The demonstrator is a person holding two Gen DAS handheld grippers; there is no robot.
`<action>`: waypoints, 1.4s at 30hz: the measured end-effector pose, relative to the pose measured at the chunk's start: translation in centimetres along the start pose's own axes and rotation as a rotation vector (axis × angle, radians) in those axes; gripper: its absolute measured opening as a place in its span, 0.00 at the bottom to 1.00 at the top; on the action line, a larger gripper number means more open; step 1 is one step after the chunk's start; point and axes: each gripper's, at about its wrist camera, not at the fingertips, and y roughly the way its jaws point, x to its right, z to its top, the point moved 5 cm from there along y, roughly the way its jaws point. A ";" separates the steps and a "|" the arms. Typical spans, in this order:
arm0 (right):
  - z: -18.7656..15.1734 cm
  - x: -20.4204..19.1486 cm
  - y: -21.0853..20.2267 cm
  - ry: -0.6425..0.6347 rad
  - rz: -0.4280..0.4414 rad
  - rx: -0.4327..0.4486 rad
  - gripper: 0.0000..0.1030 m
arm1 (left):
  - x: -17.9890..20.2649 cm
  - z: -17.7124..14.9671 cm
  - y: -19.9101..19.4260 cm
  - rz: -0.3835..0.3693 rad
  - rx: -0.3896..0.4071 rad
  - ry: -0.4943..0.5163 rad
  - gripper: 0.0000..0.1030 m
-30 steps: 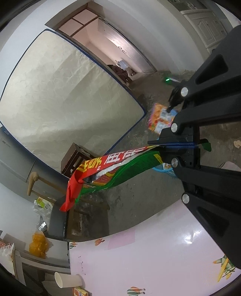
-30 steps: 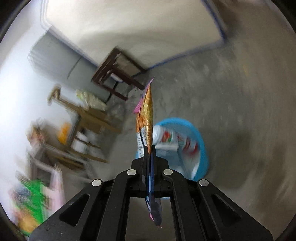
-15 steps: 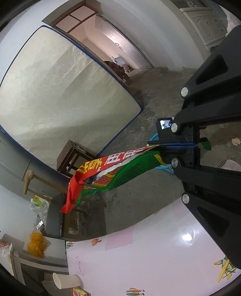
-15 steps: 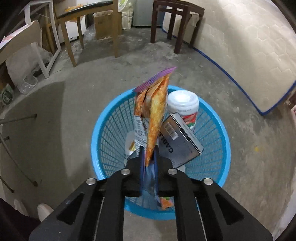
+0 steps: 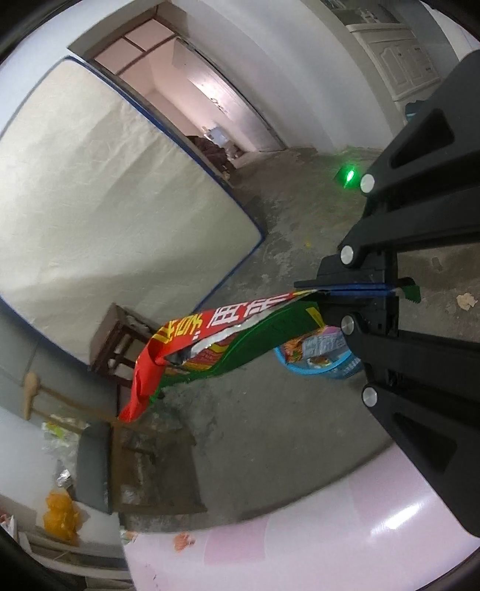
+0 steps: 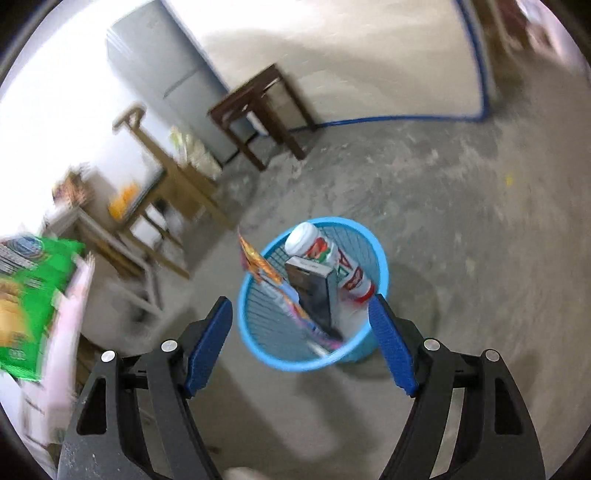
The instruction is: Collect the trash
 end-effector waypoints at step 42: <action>-6.5 -1.3 -5.8 0.101 0.028 -0.011 0.70 | -1.5 3.5 15.6 0.091 -0.236 -0.186 0.62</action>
